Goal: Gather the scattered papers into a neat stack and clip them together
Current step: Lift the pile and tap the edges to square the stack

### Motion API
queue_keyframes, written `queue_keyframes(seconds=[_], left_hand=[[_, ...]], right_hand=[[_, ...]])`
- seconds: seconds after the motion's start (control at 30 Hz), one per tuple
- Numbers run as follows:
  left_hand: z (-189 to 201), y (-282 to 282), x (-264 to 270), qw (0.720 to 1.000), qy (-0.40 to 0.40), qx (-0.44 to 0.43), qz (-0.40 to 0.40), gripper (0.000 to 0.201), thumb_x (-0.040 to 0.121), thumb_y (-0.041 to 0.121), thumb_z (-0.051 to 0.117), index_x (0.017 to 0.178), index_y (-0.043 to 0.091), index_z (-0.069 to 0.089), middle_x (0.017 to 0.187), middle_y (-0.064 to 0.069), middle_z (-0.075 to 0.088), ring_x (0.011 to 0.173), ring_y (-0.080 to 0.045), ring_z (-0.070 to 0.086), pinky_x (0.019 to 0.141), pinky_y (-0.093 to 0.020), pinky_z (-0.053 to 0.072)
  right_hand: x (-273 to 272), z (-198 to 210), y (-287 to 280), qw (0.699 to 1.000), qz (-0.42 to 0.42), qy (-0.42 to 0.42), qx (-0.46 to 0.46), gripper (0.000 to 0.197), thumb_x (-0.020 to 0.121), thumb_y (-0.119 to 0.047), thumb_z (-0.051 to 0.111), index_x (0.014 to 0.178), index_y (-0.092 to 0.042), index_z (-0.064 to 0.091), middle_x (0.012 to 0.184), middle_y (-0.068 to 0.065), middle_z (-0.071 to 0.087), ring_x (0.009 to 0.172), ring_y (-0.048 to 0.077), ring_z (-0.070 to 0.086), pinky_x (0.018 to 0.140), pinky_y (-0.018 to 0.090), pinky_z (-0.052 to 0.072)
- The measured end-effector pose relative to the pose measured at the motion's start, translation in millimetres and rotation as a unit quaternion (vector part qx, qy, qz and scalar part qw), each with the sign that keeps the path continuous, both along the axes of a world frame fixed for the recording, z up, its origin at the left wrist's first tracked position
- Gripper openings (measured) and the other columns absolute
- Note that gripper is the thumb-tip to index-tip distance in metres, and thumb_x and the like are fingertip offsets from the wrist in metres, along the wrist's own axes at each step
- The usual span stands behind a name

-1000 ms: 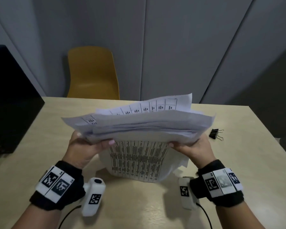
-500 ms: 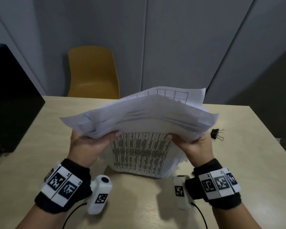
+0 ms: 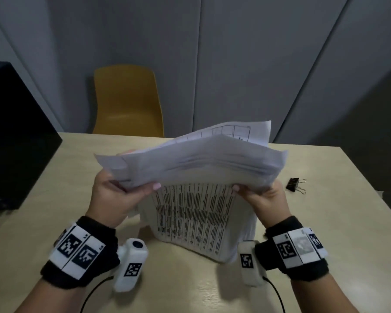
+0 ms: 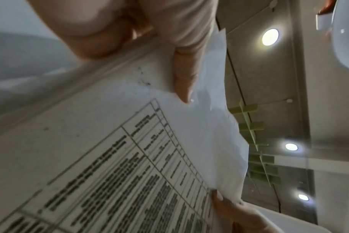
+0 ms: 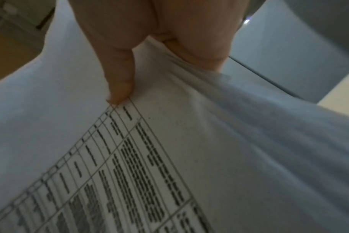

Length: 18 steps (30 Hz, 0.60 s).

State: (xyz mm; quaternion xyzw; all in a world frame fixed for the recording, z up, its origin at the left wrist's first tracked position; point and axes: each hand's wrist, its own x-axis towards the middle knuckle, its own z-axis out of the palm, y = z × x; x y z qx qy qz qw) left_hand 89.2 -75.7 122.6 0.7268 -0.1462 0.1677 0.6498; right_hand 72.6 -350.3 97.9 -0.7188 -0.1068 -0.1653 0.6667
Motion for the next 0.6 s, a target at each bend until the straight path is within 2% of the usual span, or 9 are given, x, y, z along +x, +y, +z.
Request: queue_keyframes(seconds=[0.07,0.1,0.17,0.23,0.3,0.33,0.37,0.43,0.6], left_hand=[[-4.4,8.6,2.7,0.998,0.019,-0.011,-0.067,0.062,0.051,0.016,0.085,0.104,-0.003,0.062,0.093,0.005,0.071,0.093,0.003,0.065,0.078,-0.013,0.052],[-9.0,12.2,3.8,0.995,0.047,-0.011,-0.090,0.062,0.048,0.030,0.089,0.101,0.006,0.067,0.094,0.003,0.073,0.095,-0.001,0.066,0.080,-0.018,0.053],[-20.7,15.1,2.9,0.988,0.112,-0.012,-0.109,0.060,0.039,0.047,0.090,0.092,0.025,0.072,0.095,0.009,0.074,0.095,-0.006,0.067,0.078,-0.021,0.055],[-30.8,10.9,1.5,0.984,0.153,-0.023,-0.086,0.066,0.031,0.050,0.090,0.089,0.026,0.071,0.092,0.011,0.074,0.091,-0.005,0.068,0.076,-0.021,0.056],[-33.6,2.3,1.8,0.985,0.162,-0.034,-0.047,0.051,0.040,0.037,0.090,0.085,0.024,0.070,0.084,0.017,0.074,0.083,0.002,0.067,0.074,-0.016,0.055],[-29.5,-1.7,1.8,0.986,0.156,-0.045,-0.035,0.031,0.054,0.022,0.087,0.080,0.026,0.072,0.078,0.020,0.073,0.078,0.005,0.067,0.071,-0.013,0.054],[-23.1,-5.9,1.9,0.988,0.142,-0.049,-0.021,0.025,0.065,0.006,0.081,0.074,0.029,0.073,0.074,0.023,0.072,0.074,0.007,0.066,0.066,-0.010,0.052],[-17.2,-8.6,4.2,0.993,0.113,-0.029,-0.001,0.036,0.074,-0.005,0.070,0.076,0.030,0.069,0.070,0.029,0.069,0.071,0.012,0.063,0.061,-0.005,0.047],[-20.5,-12.9,-0.6,0.992,0.122,-0.025,0.007,0.039,0.071,-0.014,0.068,0.083,0.022,0.061,0.062,0.033,0.065,0.065,0.017,0.060,0.058,-0.001,0.044]], right_hand=[[0.7,-0.7,-4.7,0.999,0.002,0.007,0.036,0.053,0.069,0.014,0.066,0.072,-0.038,0.074,0.072,-0.019,0.072,0.074,-0.002,0.066,0.069,0.015,0.052],[0.7,-1.9,-7.2,0.999,0.001,0.009,0.047,0.052,0.068,0.015,0.065,0.073,-0.036,0.075,0.073,-0.018,0.072,0.075,-0.002,0.067,0.069,0.014,0.052],[-1.2,-2.2,-9.1,0.998,0.004,0.014,0.055,0.053,0.068,0.018,0.064,0.073,-0.034,0.075,0.073,-0.018,0.072,0.075,-0.002,0.067,0.068,0.013,0.051],[-2.4,-2.2,-7.4,0.999,0.005,0.016,0.045,0.056,0.068,0.019,0.063,0.073,-0.035,0.075,0.073,-0.018,0.072,0.075,-0.002,0.067,0.068,0.013,0.051],[-2.9,-1.1,-4.0,0.999,0.004,0.009,0.037,0.058,0.069,0.019,0.063,0.073,-0.038,0.075,0.074,-0.020,0.072,0.076,-0.004,0.066,0.069,0.012,0.051],[-3.4,1.1,-2.1,0.999,-0.001,0.001,0.037,0.059,0.069,0.019,0.063,0.074,-0.038,0.074,0.075,-0.021,0.072,0.076,-0.005,0.066,0.068,0.012,0.051],[-3.6,3.6,-1.4,0.999,-0.009,-0.016,0.037,0.057,0.069,0.018,0.064,0.074,-0.039,0.074,0.074,-0.023,0.071,0.075,-0.006,0.065,0.068,0.011,0.051],[-4.3,11.0,-0.5,0.998,-0.017,-0.043,0.038,0.052,0.068,0.012,0.067,0.074,-0.039,0.074,0.073,-0.024,0.070,0.073,-0.007,0.064,0.067,0.011,0.050],[-4.7,10.8,1.5,1.000,0.008,-0.020,0.020,0.048,0.064,0.013,0.074,0.076,-0.033,0.073,0.074,-0.023,0.071,0.074,-0.007,0.065,0.066,0.011,0.050]])
